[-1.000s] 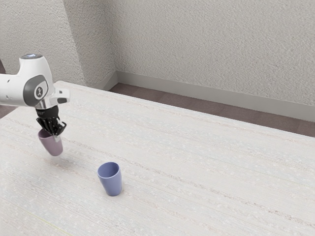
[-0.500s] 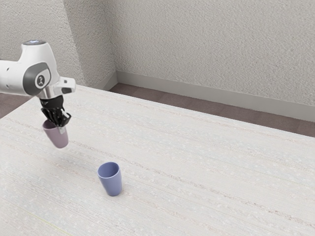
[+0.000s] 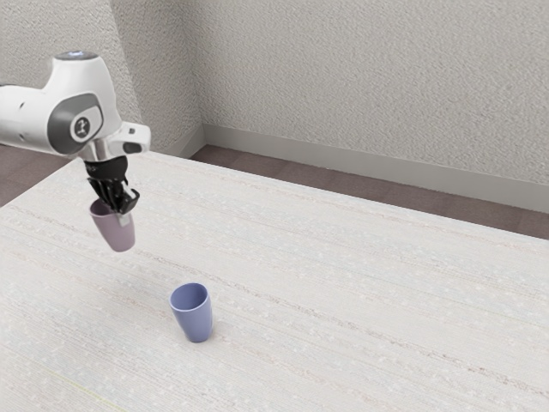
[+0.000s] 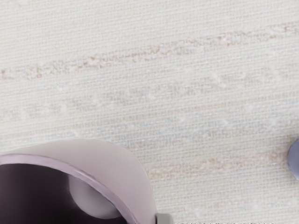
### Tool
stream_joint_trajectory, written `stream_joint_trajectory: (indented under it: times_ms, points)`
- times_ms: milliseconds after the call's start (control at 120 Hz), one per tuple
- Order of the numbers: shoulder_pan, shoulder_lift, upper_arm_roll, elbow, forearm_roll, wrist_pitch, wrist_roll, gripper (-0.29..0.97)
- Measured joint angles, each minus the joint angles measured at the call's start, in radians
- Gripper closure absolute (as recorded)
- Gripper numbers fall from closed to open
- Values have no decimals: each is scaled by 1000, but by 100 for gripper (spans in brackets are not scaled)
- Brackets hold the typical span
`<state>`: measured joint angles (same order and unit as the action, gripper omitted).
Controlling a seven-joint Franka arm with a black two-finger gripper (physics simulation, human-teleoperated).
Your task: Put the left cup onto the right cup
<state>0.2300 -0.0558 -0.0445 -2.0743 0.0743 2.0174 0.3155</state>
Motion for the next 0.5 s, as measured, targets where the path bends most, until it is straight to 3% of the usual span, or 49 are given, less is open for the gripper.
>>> stream_joint_trajectory:
  times_ms: [500]
  points:
    - [-61, -48, -37, -48, 0, -36, 4, 79]
